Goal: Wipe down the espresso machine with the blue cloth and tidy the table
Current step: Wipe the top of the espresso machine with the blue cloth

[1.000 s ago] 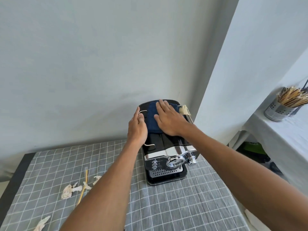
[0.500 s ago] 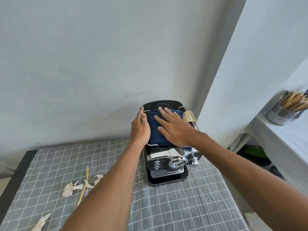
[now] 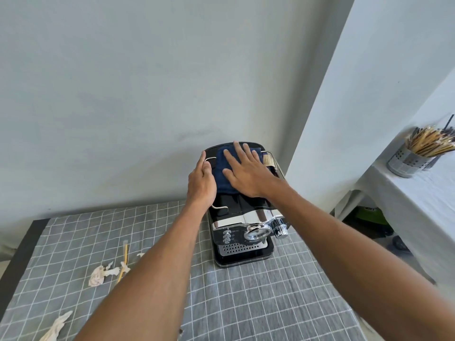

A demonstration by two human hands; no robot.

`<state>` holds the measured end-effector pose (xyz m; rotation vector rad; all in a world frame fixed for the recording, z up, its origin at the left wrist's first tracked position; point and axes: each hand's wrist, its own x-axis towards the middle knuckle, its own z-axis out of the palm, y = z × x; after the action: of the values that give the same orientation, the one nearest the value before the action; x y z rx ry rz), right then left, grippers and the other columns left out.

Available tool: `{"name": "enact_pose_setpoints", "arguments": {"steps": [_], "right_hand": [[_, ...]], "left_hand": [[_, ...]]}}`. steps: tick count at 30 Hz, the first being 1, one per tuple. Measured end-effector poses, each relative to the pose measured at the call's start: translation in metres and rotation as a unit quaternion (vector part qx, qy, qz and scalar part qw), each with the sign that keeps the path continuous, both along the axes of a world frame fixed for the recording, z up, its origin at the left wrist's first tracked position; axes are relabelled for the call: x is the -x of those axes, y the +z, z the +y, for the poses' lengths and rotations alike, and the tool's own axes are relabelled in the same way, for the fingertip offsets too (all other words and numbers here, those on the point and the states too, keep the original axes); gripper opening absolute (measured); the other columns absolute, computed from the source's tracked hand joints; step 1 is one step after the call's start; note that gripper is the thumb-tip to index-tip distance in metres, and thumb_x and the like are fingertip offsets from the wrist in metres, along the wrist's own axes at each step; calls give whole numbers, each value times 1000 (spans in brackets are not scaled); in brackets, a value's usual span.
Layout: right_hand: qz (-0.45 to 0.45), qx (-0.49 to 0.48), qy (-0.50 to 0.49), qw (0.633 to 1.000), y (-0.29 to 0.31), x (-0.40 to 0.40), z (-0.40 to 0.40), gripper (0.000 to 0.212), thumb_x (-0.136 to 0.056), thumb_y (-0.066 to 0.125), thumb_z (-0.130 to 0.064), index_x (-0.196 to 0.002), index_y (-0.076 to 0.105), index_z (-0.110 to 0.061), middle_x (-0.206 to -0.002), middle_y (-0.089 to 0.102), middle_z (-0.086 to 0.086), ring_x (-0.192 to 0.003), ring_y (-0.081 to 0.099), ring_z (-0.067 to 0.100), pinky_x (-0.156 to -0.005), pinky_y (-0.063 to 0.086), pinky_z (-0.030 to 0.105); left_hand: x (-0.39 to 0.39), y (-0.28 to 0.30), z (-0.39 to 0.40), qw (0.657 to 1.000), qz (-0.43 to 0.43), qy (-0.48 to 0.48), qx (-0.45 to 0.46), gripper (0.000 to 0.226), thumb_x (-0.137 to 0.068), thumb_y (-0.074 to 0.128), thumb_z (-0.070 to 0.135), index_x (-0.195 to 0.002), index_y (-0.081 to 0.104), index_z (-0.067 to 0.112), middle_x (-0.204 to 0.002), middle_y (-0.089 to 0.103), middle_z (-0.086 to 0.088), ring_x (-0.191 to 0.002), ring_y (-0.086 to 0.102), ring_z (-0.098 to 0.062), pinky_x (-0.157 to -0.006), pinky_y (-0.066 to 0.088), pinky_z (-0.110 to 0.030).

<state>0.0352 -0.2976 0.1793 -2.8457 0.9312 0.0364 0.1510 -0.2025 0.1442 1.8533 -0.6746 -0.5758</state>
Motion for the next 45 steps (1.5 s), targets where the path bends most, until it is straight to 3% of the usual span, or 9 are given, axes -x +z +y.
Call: {"name": "enact_pose_setpoints", "arguments": {"steps": [5,8,15,21,25,30,38,41,45], "right_hand": [[-13,46,92,995,-10,36,34,66,-108,19,-46,-163,13,-10,-171,-5,15,-157,-11,34,-128,-2,51],[-36,-1,132,991,-13,62,45,63,-109,18,-44,-163,13,-12,-171,-6,7,-156,-17,25,-126,-10,43],[-11,11,34,999,-2,-2,-1,64,-110,25,-37,-162,11,-4,-171,-2,17,-157,-3,35,-127,4,51],[-24,-15,-3,1000,0,-28,-18,66,-108,26,-33,-160,9,2,-169,1,22,-157,0,38,-127,5,51],[-34,4,35,999,-9,5,12,66,-107,25,-36,-161,12,0,-170,-2,22,-157,-3,37,-127,7,51],[-22,38,126,991,-13,42,39,72,-101,14,-41,-159,23,1,-169,14,18,-158,7,33,-127,5,46],[-24,-43,11,999,8,-24,-23,65,-107,29,-30,-160,11,3,-170,6,19,-157,3,32,-127,6,44],[-7,-40,-15,999,11,-36,-29,66,-107,28,-31,-158,12,6,-168,9,22,-156,7,34,-126,11,46],[-22,23,52,998,-1,-9,-1,65,-105,30,-30,-159,16,3,-169,9,22,-157,6,36,-126,11,49]], "left_hand": [[-1,-3,0,1000,0,-2,8,48,-113,26,33,-160,36,35,-164,38,-4,-149,37,-22,-119,27,-32],[1,-3,1,1000,6,-4,11,49,-113,26,33,-161,33,31,-166,36,-1,-150,35,-19,-118,24,-28],[2,1,1,1000,4,-12,1,50,-114,23,31,-164,27,29,-167,32,-3,-151,33,-19,-113,25,-22],[1,1,4,1000,-4,-8,-8,51,-114,24,33,-165,21,33,-167,32,-2,-151,33,-20,-117,24,-29],[0,0,5,1000,-26,0,-12,47,-113,27,31,-159,36,37,-158,47,-10,-141,47,-25,-113,36,-35],[6,5,5,999,-35,13,-10,40,-112,28,32,-139,56,38,-125,64,-20,-114,61,-33,-100,47,-44],[9,7,8,1000,-25,-2,-13,40,-112,27,30,-142,53,37,-129,59,-34,-122,55,-48,-100,46,-52],[8,7,9,1000,-19,-1,-7,41,-112,28,29,-145,52,37,-126,60,-32,-120,56,-46,-99,47,-50],[4,7,6,1000,-23,5,-8,43,-113,31,26,-150,51,34,-140,58,-18,-128,55,-34,-109,41,-47]]}}
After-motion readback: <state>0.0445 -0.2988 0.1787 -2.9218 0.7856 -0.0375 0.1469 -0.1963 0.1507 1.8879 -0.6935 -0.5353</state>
